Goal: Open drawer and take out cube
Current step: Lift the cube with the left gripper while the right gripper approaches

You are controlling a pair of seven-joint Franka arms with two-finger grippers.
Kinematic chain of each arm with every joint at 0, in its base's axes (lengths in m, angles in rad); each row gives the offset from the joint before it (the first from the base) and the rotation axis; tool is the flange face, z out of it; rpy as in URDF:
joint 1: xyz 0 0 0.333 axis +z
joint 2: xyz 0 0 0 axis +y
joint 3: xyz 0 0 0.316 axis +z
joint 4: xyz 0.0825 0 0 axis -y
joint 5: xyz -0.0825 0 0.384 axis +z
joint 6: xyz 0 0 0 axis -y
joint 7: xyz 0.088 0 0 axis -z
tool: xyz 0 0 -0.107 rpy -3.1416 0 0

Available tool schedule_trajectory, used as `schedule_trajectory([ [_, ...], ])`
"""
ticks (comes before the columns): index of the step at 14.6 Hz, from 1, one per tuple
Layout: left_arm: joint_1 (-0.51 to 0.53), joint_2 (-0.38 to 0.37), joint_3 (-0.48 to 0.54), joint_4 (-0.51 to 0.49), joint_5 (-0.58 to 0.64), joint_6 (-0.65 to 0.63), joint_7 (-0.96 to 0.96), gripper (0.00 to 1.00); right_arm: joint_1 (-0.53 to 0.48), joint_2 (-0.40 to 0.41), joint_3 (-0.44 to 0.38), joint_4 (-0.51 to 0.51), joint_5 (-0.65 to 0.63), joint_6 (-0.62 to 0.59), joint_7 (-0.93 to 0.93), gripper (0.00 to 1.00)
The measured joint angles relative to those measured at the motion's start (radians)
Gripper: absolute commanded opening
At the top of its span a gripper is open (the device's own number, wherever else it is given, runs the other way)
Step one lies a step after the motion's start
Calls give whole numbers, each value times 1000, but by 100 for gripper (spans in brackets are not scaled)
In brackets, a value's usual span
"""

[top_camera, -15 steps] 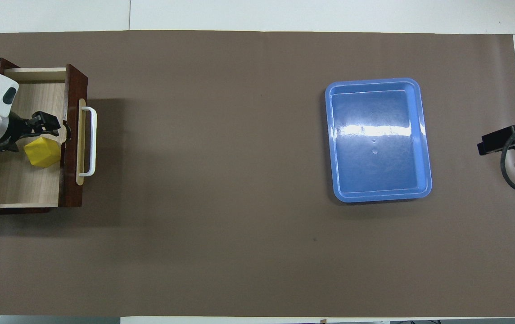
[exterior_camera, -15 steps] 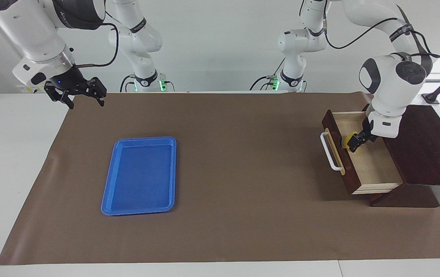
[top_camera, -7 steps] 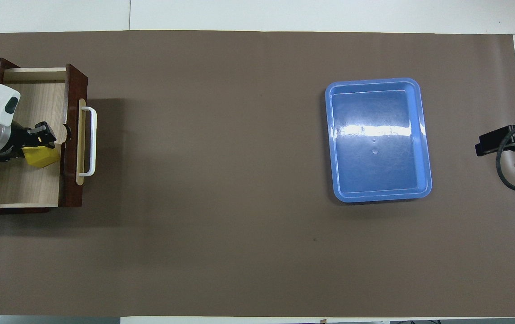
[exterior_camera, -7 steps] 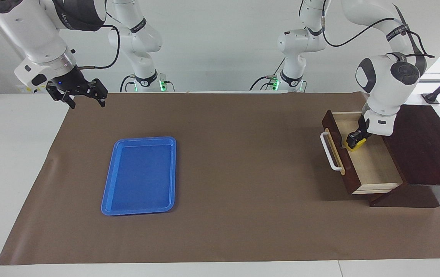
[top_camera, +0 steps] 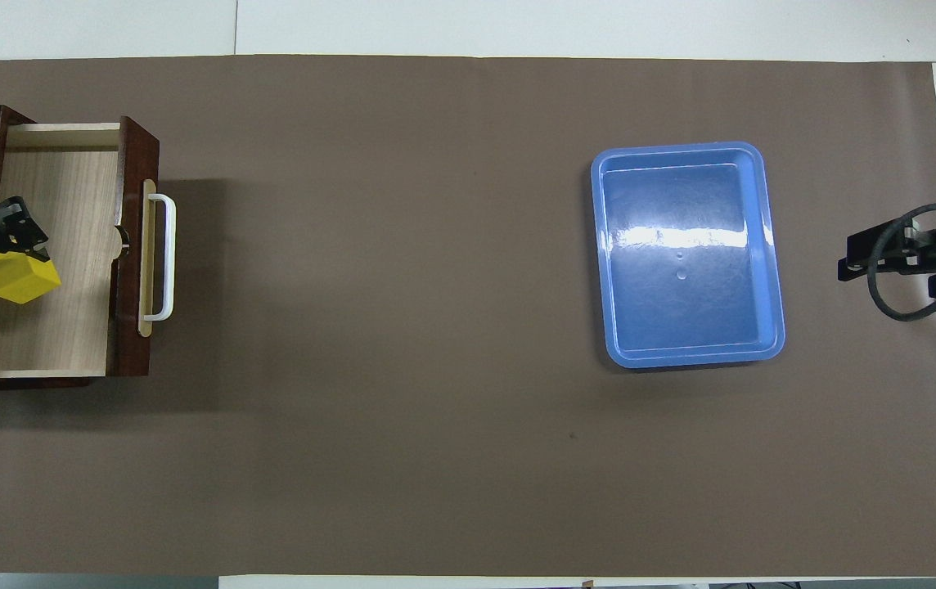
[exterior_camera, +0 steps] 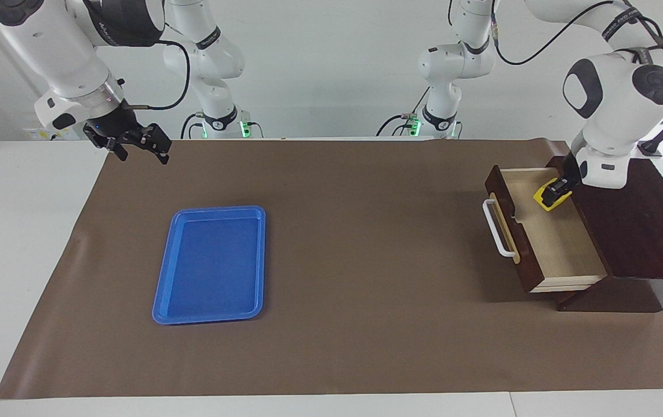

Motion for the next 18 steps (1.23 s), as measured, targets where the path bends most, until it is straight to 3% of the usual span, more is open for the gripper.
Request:
schedule_trajectory([
  [4, -22, -57, -28, 31, -41, -128, -221, 0, 4, -3, 14, -27, 78, 0, 238, 100],
  [10, -184, -71, -44, 10, -124, -141, -755, 0, 70, 27, 47, -48, 216, 9, 663, 100],
  [18, -401, -176, -47, -260, -206, 215, -1392, 0, 272, 146, 49, -57, 473, 187, 1167, 100],
])
